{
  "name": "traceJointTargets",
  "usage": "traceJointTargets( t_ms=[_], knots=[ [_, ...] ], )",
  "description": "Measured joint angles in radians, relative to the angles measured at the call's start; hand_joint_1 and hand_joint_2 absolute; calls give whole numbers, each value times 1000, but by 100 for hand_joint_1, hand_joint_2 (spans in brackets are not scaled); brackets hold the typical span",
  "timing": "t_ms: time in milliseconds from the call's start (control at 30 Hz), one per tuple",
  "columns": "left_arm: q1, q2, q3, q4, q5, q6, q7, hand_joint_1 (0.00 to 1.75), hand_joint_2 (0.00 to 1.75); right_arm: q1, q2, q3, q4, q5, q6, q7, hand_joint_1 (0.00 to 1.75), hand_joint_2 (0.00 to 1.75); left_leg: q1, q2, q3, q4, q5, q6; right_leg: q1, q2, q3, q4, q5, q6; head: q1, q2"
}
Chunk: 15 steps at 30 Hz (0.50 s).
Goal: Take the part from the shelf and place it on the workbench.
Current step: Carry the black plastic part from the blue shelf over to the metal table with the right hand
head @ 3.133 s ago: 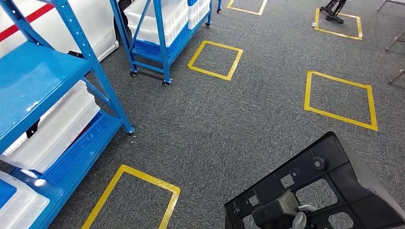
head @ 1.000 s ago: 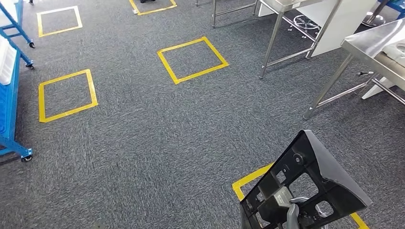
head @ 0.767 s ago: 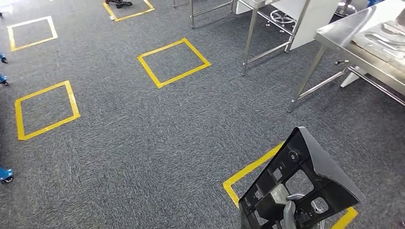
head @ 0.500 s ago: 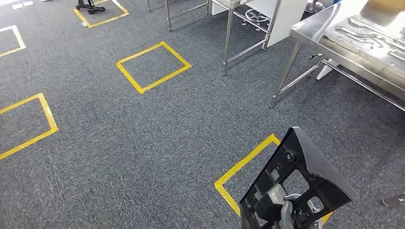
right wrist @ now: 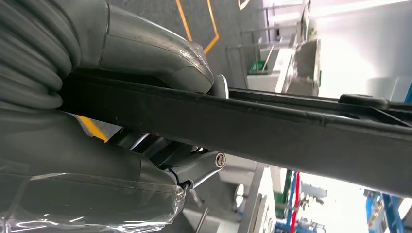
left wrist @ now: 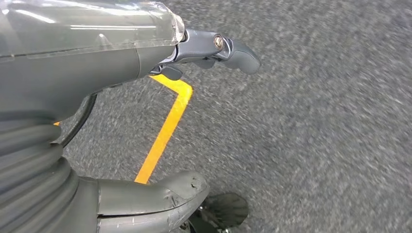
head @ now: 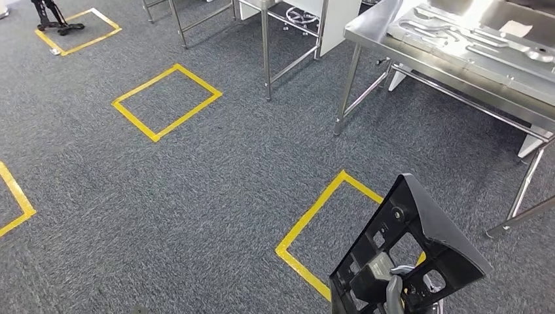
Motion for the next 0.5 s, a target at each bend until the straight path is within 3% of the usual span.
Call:
traceJointTargets(
  t_ms=[33,100,167,233,267,300,333,400,467,500],
  knots=[
    [-2,-2,0,0,0,0,-1,0,175,3,0,0,-1,4,-2,1,175,175,1,6,6,-2,-4,-5,-3,13,3,-5,1,-5,0,0],
    [-5,-6,0,0,-1,-1,-2,0,175,7,0,2,-2,11,-5,2,175,175,5,-26,4,27,-29,-13,-9,37,12,-16,4,-18,-4,0],
    [-3,-8,-1,0,-2,-1,1,0,175,9,1,5,-3,14,-7,4,175,175,8,-85,-44,135,-85,-15,-11,60,18,-20,4,-29,-10,0],
    [4,-8,-1,0,-2,-1,5,0,175,10,1,8,-2,16,-8,5,175,175,8,-109,-112,256,-126,-17,-9,92,19,-17,1,-34,-13,0],
    [6,-8,-1,0,-3,-1,7,0,175,11,1,9,-1,17,-8,6,175,175,8,-112,-130,277,-119,-17,-8,109,20,-14,0,-35,-13,0],
    [7,-8,-1,0,-4,-1,8,0,175,12,1,9,-1,19,-8,7,175,175,8,-114,-131,260,-92,-17,-8,125,20,-10,-3,-34,-13,0],
    [7,-9,-1,0,-4,-1,8,0,175,12,1,10,-1,20,-8,7,175,175,9,-122,-114,206,-50,-15,-8,141,21,-6,-5,-31,-13,0],
    [6,-9,-1,0,-6,-1,7,0,175,12,1,10,0,23,-9,7,175,175,10,-164,-71,86,8,-10,-9,169,20,5,-12,-23,-13,0],
    [5,-9,-1,0,-6,-2,7,0,175,12,1,12,0,26,-9,8,175,175,8,-190,-51,33,16,-3,-12,193,13,10,-14,-11,-13,0],
    [4,-9,-1,0,-6,-2,7,0,175,13,1,13,0,28,-10,8,175,175,5,-184,-50,28,17,2,-12,204,10,9,-12,-3,-13,0]
  ],
)
